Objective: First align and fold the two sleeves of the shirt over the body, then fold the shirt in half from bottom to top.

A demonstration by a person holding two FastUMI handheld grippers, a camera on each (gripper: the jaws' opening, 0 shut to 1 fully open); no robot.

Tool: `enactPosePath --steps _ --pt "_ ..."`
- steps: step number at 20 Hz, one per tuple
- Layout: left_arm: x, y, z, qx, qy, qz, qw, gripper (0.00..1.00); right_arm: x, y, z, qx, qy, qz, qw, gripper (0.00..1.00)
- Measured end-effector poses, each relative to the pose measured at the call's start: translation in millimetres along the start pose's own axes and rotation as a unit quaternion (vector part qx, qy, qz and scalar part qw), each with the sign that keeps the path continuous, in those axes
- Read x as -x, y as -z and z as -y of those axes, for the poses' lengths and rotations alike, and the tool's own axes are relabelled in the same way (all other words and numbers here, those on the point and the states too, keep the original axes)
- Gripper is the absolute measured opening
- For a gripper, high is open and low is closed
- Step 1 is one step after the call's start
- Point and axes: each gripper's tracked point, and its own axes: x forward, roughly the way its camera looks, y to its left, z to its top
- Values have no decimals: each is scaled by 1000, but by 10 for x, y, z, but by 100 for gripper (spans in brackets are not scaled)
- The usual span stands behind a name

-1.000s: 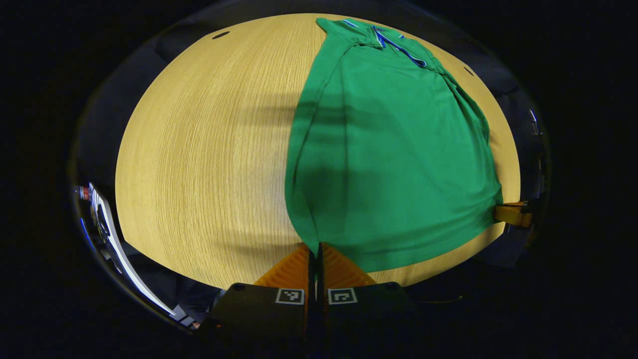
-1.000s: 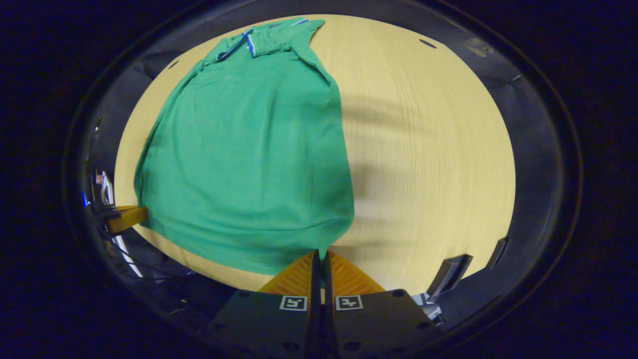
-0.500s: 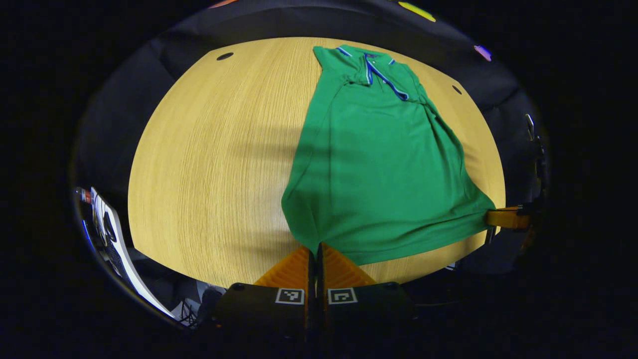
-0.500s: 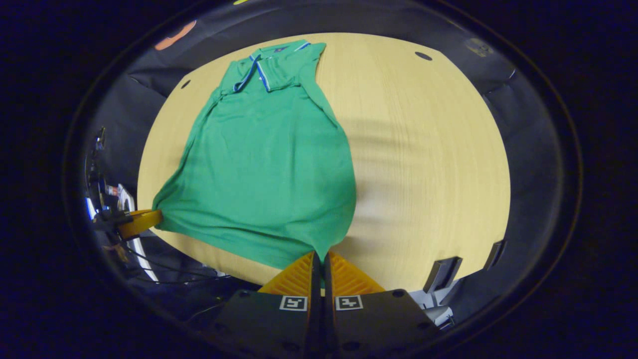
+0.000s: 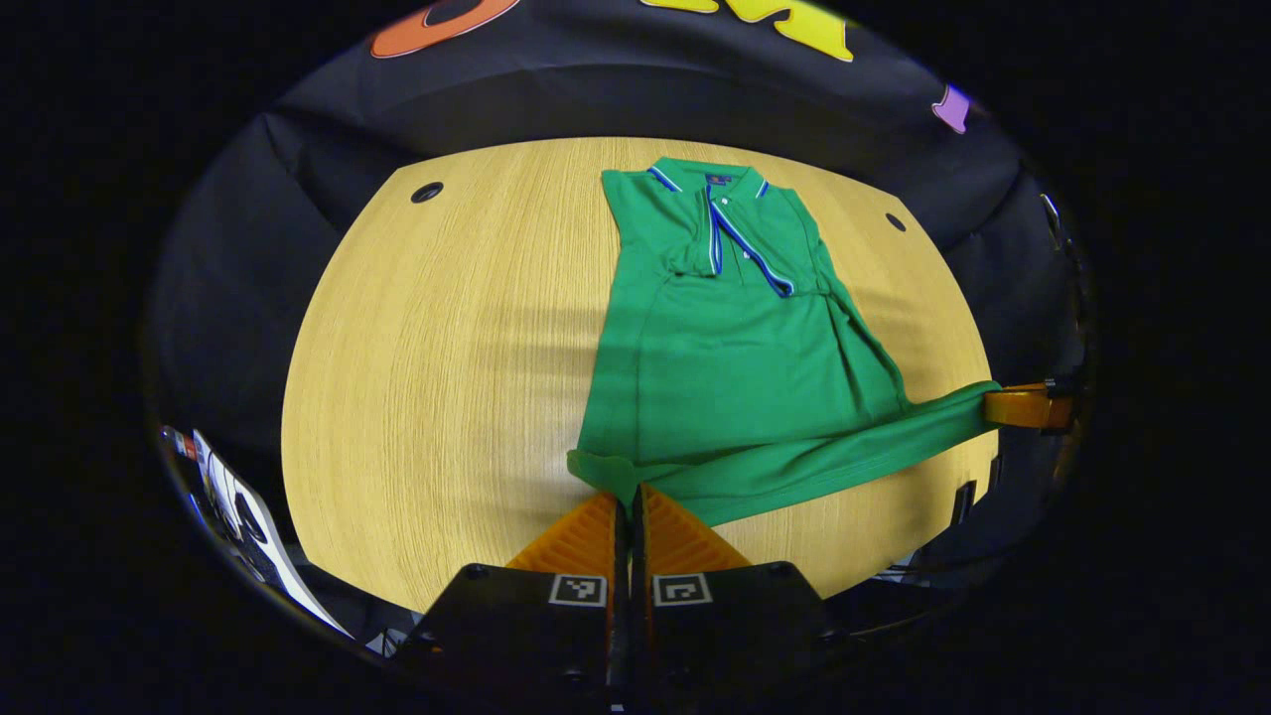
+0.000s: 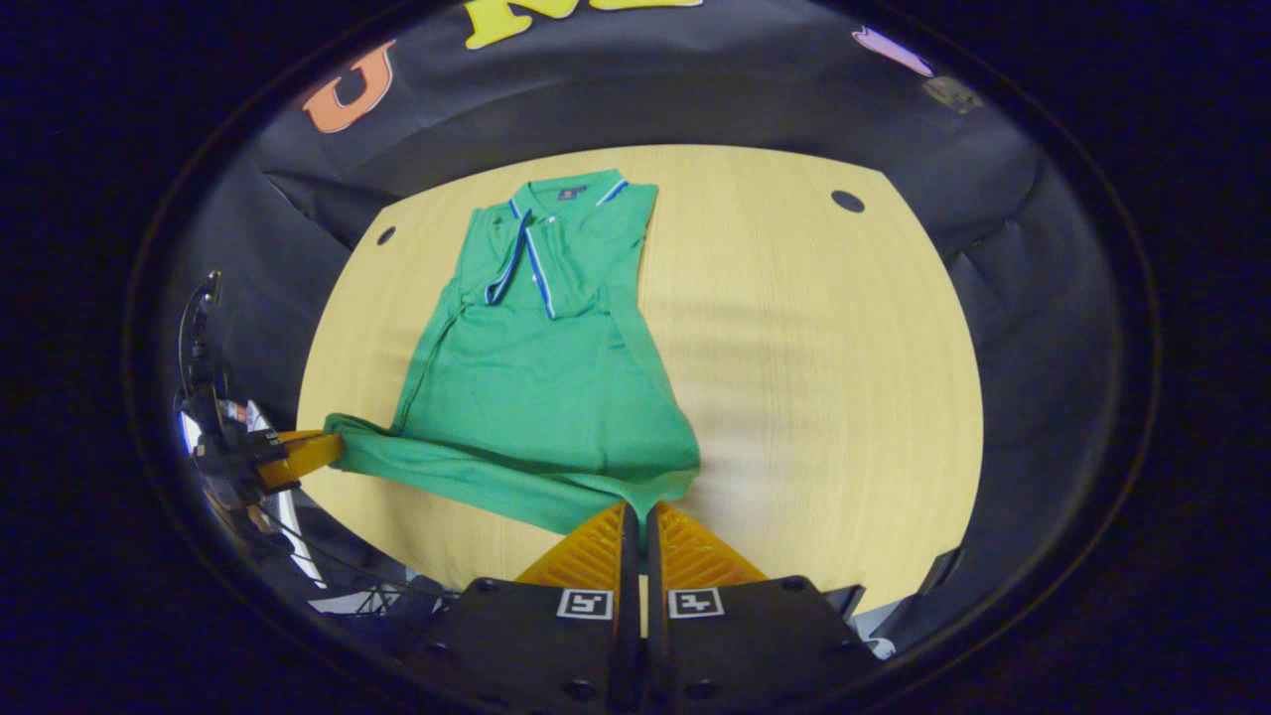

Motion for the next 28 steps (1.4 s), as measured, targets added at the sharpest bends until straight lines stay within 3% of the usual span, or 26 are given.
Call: enactPosePath --steps 1,11,15,16,19,23,24,25,26,28 --pt "-102 -271 50 -3 -2 3 1000 3 -12 -95 -3 -1 1 6 1000 6" --pt "-128 -1470 38 -14 -12 71 997 3 -47 -1164 55 7 20 76 997 6" --pt "-333 -1878 -82 -24 -40 84 995 3 -155 -1624 114 1 22 101 995 6" --pt "-415 -1965 -101 -25 -44 84 995 3 -208 -1734 110 -4 20 104 994 9" --pt "-629 -2257 -116 -17 -49 91 994 3 -384 -2083 221 18 49 127 990 6" --pt "-930 -2680 -198 -12 -62 114 991 0 -749 -2487 180 7 44 148 988 2" --pt "-1007 -2787 -235 -10 -66 120 990 3 -873 -2577 164 5 42 150 988 2" --pt "-1086 -2899 -262 -10 -67 126 990 7 -971 -2676 135 0 34 157 987 10" --pt "-1171 -2990 -287 -13 -70 130 989 7 -1065 -2779 140 -4 34 165 986 6" --pt "-1348 -3151 -351 -26 -84 134 987 3 -1225 -2977 222 -19 35 179 983 6"
